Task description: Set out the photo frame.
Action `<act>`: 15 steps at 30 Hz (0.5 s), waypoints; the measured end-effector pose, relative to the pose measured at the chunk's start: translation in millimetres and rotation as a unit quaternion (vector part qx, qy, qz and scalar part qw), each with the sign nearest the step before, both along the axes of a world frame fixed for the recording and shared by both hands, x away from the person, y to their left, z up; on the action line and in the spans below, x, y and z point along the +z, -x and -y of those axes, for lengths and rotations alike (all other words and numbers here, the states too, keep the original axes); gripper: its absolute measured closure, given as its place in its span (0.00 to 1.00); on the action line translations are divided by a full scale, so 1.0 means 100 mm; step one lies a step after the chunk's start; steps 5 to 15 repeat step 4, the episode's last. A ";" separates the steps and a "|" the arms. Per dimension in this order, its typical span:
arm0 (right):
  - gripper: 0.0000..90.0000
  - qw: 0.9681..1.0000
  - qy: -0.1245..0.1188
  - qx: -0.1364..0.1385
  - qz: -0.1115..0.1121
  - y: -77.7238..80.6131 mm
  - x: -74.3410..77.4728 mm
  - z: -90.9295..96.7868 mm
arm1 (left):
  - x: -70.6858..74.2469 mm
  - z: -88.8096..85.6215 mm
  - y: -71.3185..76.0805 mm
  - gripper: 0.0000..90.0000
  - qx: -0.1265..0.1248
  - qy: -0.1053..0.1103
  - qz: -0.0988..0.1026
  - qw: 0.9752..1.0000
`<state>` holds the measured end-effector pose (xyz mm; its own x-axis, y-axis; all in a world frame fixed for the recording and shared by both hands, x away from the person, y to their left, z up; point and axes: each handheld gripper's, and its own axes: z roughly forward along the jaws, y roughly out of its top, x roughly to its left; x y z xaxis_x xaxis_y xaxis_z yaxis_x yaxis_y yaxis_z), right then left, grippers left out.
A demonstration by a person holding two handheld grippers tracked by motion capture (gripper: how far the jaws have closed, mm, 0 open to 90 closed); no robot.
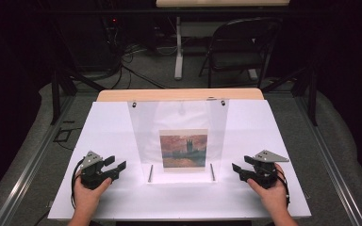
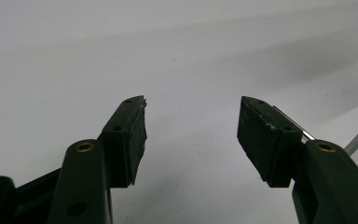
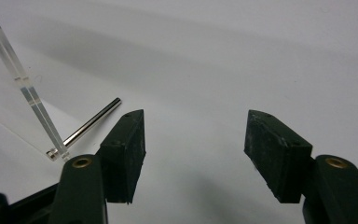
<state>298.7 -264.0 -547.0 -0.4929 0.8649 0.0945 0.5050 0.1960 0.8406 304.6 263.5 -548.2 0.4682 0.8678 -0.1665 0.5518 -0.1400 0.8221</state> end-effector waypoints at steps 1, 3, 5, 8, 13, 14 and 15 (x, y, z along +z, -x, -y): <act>0.42 1.000 0.001 0.000 -0.003 0.00 0.00 0.00 | 0.00 0.00 0.00 0.46 0.000 0.000 -0.001 1.000; 0.42 1.000 0.001 0.000 -0.002 0.01 0.00 0.00 | 0.00 0.00 0.00 0.46 -0.001 0.001 -0.001 1.000; 0.43 1.000 0.000 0.001 0.001 0.00 0.01 0.00 | 0.00 0.00 0.00 0.46 -0.001 0.002 -0.001 1.000; 0.43 1.000 0.000 0.001 0.001 0.00 0.01 0.00 | 0.00 0.00 0.00 0.46 -0.001 0.002 -0.001 1.000; 0.43 1.000 0.000 0.001 0.001 0.00 0.01 0.00 | 0.00 0.00 0.00 0.46 -0.001 0.002 -0.001 1.000; 0.43 1.000 0.000 0.001 0.001 0.00 0.01 0.00 | 0.00 0.00 0.00 0.46 -0.001 0.002 -0.001 1.000; 0.43 1.000 0.000 0.001 0.001 0.00 0.01 0.00 | 0.00 0.00 0.00 0.46 -0.001 0.002 -0.001 1.000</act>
